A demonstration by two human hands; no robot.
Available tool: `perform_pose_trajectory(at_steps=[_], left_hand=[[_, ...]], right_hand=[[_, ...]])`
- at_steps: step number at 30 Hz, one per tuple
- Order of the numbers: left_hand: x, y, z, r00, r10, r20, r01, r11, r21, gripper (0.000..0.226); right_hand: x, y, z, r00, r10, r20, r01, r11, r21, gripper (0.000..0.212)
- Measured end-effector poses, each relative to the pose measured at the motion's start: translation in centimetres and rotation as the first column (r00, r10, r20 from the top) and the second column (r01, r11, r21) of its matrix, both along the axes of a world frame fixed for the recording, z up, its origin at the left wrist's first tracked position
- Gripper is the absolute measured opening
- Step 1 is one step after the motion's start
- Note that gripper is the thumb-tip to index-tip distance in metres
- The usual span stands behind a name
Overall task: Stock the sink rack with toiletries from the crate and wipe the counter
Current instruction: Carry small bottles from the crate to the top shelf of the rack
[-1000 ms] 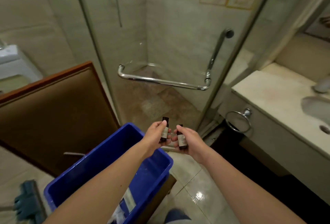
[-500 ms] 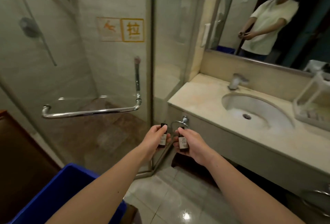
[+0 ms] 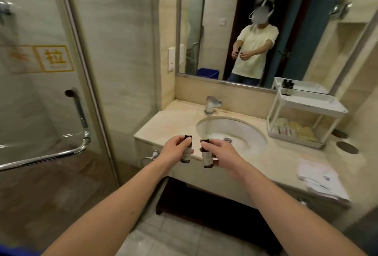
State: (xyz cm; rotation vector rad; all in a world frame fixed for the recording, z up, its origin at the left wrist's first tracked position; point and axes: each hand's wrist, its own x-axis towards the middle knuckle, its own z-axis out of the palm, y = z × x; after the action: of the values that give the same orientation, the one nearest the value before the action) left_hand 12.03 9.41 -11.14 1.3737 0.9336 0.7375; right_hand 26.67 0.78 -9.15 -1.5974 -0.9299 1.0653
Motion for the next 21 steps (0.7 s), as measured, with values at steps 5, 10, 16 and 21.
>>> perform_pose_trajectory(at_steps=[5, 10, 16, 21], left_hand=[[6.0, -0.9, 1.3, 0.992, -0.114, -0.047, 0.117, 0.991, 0.067, 0.020], [11.4, -1.2, 3.1, 0.967, -0.227, -0.116, 0.247, 0.948, 0.201, 0.017], [18.1, 0.3, 4.3, 0.951, -0.278, -0.132, 0.306, 0.903, 0.301, 0.018], [24.7, 3.1, 4.8, 0.927, -0.351, -0.129, 0.374, 0.864, 0.337, 0.024]], right_hand=[[5.6, -1.9, 1.6, 0.996, -0.090, -0.004, 0.090, 0.994, 0.054, 0.014], [10.8, -3.1, 3.0, 0.981, -0.194, 0.009, 0.193, 0.977, 0.088, 0.016], [16.9, -3.3, 4.3, 0.956, -0.293, 0.028, 0.289, 0.951, 0.113, 0.010], [22.6, -1.9, 4.8, 0.913, -0.400, 0.074, 0.391, 0.913, 0.112, 0.016]])
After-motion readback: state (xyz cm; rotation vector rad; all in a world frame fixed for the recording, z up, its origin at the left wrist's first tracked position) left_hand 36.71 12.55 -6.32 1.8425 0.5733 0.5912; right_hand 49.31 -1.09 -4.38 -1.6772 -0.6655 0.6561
